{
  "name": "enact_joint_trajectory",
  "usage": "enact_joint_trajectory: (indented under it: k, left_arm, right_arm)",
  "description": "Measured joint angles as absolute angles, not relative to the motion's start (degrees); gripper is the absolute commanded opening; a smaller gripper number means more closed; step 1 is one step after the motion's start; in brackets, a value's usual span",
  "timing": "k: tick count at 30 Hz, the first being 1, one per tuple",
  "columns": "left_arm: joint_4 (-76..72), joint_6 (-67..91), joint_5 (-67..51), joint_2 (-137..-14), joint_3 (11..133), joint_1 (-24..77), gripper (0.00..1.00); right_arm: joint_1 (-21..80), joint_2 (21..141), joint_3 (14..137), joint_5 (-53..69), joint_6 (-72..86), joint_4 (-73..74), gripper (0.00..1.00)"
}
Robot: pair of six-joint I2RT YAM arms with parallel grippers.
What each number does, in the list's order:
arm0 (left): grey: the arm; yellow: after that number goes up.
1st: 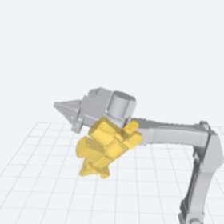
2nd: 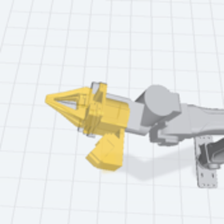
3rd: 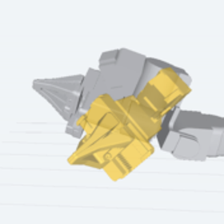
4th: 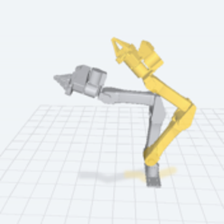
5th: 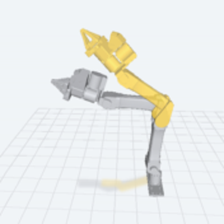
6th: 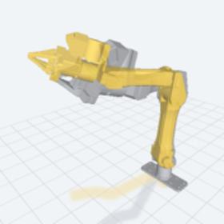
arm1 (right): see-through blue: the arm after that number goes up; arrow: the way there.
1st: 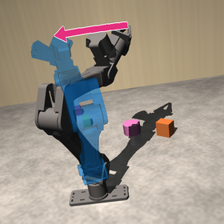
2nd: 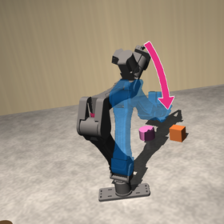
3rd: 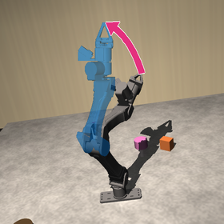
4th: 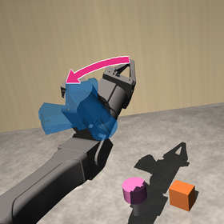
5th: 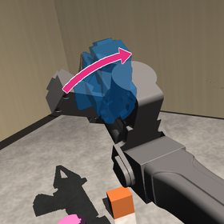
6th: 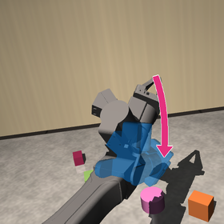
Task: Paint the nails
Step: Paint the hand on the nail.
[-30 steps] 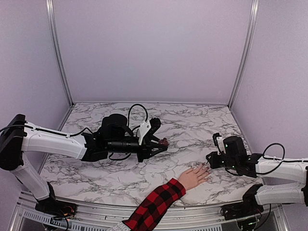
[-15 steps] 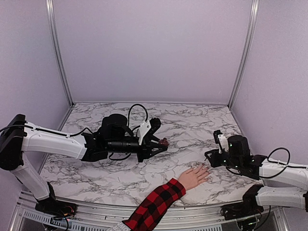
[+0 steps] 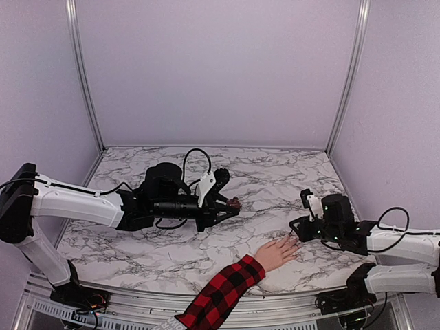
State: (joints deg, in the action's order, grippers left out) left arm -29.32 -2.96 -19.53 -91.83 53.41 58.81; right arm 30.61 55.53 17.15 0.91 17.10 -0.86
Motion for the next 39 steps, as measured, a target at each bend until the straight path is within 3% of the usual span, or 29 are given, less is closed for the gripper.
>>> enact_joint_trajectory:
  k: [39]
  left_arm:
    - [-29.32,-2.96,-19.51,-91.83,53.41,58.63,0.0]
  right_arm:
    - [30.61,60.29,18.92,-3.2,18.0,-0.78,0.0]
